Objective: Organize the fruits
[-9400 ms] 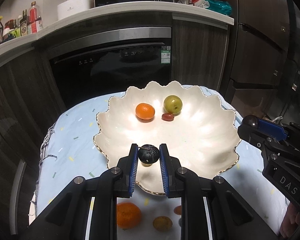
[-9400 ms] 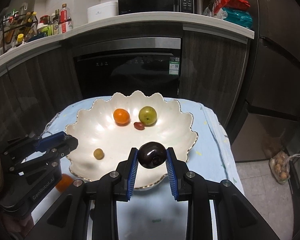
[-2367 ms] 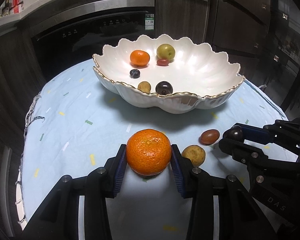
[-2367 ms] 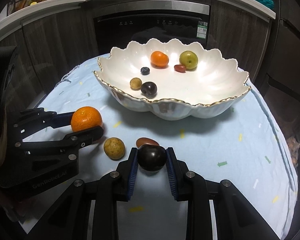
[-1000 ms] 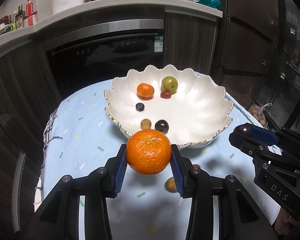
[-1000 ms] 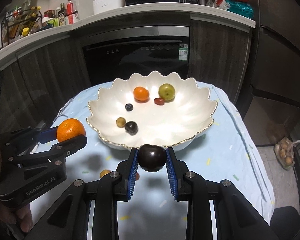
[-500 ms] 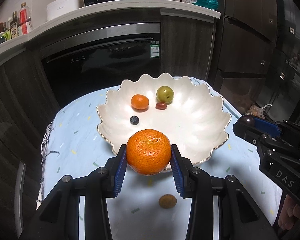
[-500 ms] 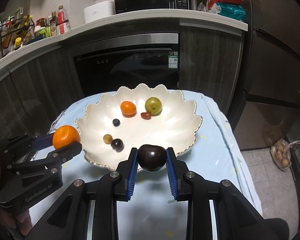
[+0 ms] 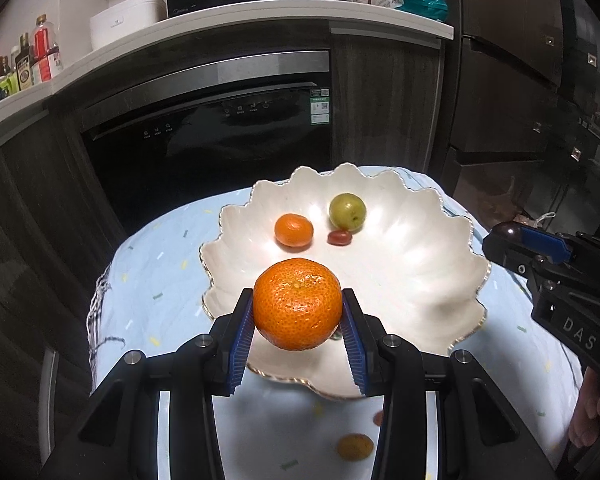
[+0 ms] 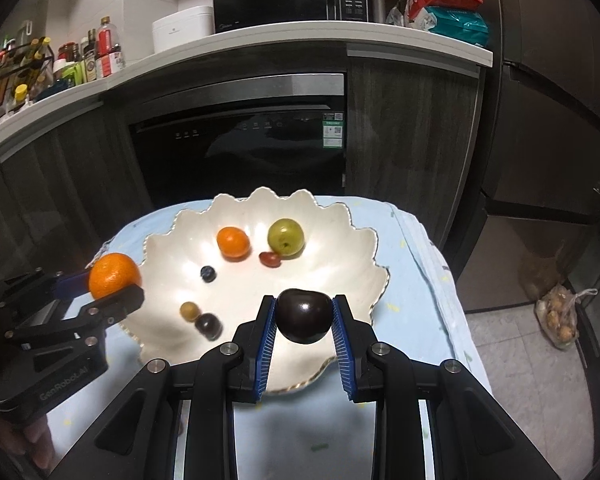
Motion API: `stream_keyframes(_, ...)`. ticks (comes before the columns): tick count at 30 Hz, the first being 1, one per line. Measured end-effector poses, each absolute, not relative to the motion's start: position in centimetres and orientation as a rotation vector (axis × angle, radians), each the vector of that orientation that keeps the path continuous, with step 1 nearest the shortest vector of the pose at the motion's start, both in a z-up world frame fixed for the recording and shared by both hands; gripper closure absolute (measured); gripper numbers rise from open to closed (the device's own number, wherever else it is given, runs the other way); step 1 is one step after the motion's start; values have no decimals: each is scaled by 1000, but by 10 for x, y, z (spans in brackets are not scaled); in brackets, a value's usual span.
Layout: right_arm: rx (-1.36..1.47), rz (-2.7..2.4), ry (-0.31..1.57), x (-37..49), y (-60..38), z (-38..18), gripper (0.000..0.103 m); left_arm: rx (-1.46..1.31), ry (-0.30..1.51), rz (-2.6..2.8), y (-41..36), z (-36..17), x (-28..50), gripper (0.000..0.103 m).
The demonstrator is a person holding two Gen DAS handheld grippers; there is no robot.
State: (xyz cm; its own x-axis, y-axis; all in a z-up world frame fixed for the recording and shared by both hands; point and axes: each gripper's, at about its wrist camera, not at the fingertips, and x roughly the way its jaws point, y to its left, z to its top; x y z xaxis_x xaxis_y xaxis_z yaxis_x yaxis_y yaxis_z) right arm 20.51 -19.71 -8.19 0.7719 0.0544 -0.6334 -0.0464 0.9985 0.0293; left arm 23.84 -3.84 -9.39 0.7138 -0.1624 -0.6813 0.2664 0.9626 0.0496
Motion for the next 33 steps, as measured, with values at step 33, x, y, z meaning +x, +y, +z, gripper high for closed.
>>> stream_keyframes(33,16,-29,794,284,-201,-105,72,168,759,-121,-21,-114,301,33)
